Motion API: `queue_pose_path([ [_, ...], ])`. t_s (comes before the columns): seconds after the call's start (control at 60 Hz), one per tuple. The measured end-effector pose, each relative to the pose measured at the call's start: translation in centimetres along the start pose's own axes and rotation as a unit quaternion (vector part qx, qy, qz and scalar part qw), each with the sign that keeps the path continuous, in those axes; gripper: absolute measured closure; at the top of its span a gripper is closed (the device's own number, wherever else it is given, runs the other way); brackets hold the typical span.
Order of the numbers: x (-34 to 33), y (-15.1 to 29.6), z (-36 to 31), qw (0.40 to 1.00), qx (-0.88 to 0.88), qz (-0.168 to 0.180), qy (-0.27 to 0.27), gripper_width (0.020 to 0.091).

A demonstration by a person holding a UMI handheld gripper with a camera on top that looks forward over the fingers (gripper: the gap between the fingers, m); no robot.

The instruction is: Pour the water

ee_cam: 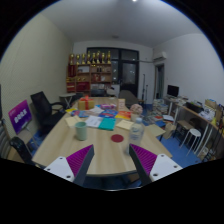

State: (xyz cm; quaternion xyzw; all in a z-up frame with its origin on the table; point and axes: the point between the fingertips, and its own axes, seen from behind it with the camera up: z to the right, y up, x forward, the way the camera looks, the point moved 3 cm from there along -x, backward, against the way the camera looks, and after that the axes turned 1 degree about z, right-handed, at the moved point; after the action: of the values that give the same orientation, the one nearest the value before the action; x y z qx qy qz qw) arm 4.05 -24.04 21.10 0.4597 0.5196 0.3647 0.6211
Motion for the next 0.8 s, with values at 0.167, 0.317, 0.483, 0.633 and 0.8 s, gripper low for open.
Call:
queue_pose_path([
  [0.167, 9.8, -2.4, 7.3, 1.000, -0.008, 0.015, -0.013, 0.0276],
  [0.317, 17.7, -3.7, 10.1, 0.999, -0.013, 0.032, -0.007, 0.0294],
  [0.483, 23.9, -4.1, 11.2, 0.999, 0.002, 0.050, -0.002, 0.0275],
  [0.633, 27.2, -3.5, 12.2, 0.997, 0.014, 0.069, -0.005, 0.0299],
  [0.8, 29.6, -3.6, 12.3, 0.996, 0.023, 0.090, 0.002, 0.0533],
])
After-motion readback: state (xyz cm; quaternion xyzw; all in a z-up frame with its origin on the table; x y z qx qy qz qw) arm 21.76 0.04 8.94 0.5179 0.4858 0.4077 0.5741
